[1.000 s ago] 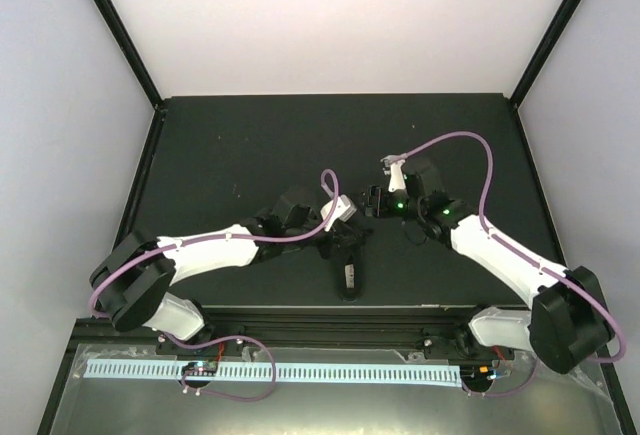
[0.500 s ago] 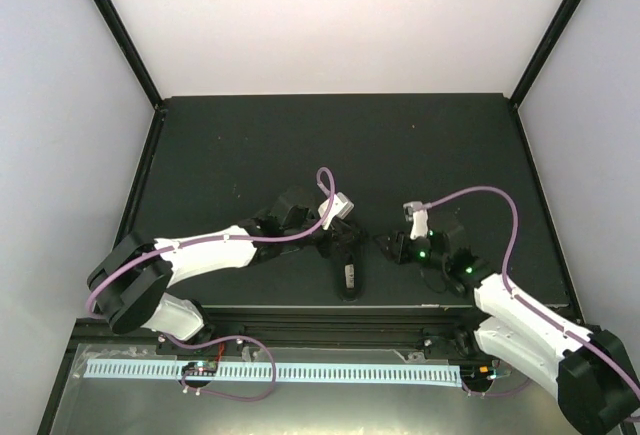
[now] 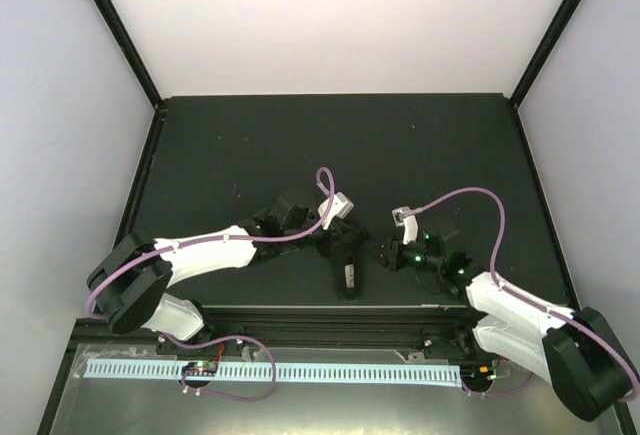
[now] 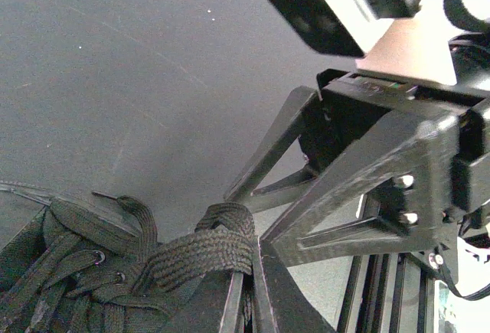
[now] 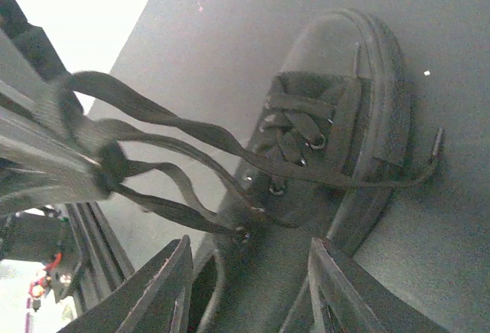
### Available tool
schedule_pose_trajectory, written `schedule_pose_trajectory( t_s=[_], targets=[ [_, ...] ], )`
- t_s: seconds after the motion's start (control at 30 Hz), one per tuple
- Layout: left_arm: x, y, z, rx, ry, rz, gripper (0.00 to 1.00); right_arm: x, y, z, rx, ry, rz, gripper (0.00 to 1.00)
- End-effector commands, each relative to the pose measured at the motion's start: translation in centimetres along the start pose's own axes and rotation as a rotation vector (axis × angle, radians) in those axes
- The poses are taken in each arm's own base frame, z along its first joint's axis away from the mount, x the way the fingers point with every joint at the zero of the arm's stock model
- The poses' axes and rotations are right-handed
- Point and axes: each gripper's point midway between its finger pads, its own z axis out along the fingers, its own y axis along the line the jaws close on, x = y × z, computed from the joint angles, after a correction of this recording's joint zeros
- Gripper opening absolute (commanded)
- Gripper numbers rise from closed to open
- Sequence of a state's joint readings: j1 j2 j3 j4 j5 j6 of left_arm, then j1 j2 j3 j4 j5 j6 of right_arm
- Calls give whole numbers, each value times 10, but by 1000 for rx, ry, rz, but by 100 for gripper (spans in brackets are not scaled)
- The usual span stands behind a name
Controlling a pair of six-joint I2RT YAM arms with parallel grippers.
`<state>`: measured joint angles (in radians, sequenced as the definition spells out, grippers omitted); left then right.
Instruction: Tie the shoes
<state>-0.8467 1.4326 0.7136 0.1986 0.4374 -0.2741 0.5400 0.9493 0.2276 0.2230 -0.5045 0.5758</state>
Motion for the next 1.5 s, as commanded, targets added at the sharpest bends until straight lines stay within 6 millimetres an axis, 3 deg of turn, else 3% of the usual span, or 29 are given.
schedule_pose_trajectory(
  t_s=[0.0, 0.27, 0.57, 1.1, 1.13, 1.3, 1.47],
  targets=[
    [-17, -7, -5, 5, -42, 10, 2, -6, 2, 9, -19, -10, -45, 41],
    [-20, -8, -6, 5, -45, 14, 2, -10, -3, 24, -26, -2, -41, 37],
    [-21, -7, -4, -1, -40, 14, 2, -14, 7, 25, -80, -5, -64, 17],
    [-23, -6, -2, -2, -45, 5, 2, -8, 3, 32, -85, 25, -80, 38],
    [-23, -6, -3, -2, -46, 3, 2, -8, 3, 33, -89, 27, -81, 36],
    [-20, -6, -3, -1, -48, -10, 2, -15, 9, 30, -101, -5, -84, 4],
    [-18, -1, -6, -15, -57, -24, 2, -28, 14, 4, -31, -79, -121, 2]
  ],
)
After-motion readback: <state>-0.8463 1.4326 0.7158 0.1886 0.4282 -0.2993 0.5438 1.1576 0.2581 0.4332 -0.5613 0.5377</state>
